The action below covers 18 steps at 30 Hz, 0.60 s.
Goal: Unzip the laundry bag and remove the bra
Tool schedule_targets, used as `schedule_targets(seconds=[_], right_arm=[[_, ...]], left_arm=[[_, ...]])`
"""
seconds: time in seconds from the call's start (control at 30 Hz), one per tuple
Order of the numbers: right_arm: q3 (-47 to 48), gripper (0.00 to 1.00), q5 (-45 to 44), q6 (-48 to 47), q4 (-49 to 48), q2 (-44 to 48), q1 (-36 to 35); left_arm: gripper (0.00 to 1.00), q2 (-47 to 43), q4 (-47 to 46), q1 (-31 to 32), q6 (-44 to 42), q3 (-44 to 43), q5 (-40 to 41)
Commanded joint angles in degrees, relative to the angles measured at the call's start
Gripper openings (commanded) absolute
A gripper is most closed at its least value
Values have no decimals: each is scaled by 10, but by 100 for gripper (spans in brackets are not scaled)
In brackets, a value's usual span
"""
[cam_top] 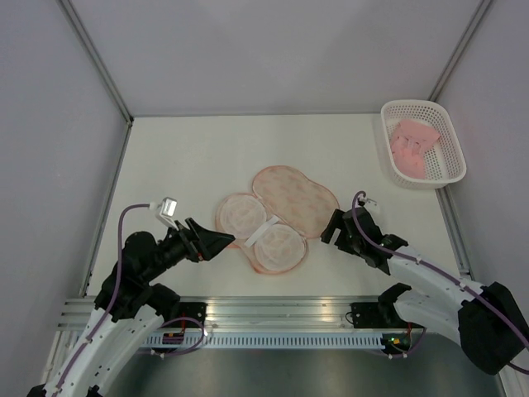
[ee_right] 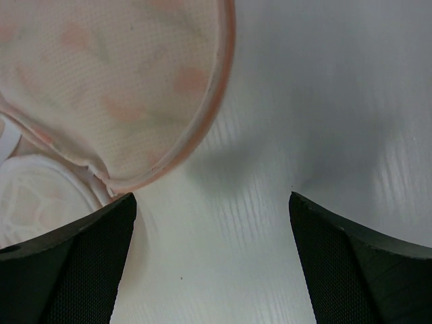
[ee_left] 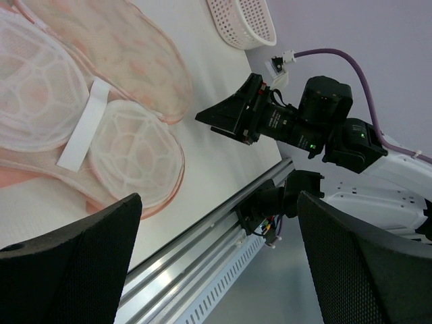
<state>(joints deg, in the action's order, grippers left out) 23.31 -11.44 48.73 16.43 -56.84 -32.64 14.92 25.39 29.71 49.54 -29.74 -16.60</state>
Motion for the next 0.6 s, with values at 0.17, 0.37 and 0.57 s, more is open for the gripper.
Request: schedule_targets(seconds=[0.17, 0.37, 0.57], right_arm=[[-14, 98, -60, 54, -138, -81, 61], [44, 97, -16, 33, -217, -223, 117], [90, 73, 48, 18, -261, -342, 127]], left_arm=[[100, -17, 13, 0, -11, -8, 11], [100, -23, 25, 0, -9, -10, 15], [100, -44, 48, 0, -10, -16, 35]])
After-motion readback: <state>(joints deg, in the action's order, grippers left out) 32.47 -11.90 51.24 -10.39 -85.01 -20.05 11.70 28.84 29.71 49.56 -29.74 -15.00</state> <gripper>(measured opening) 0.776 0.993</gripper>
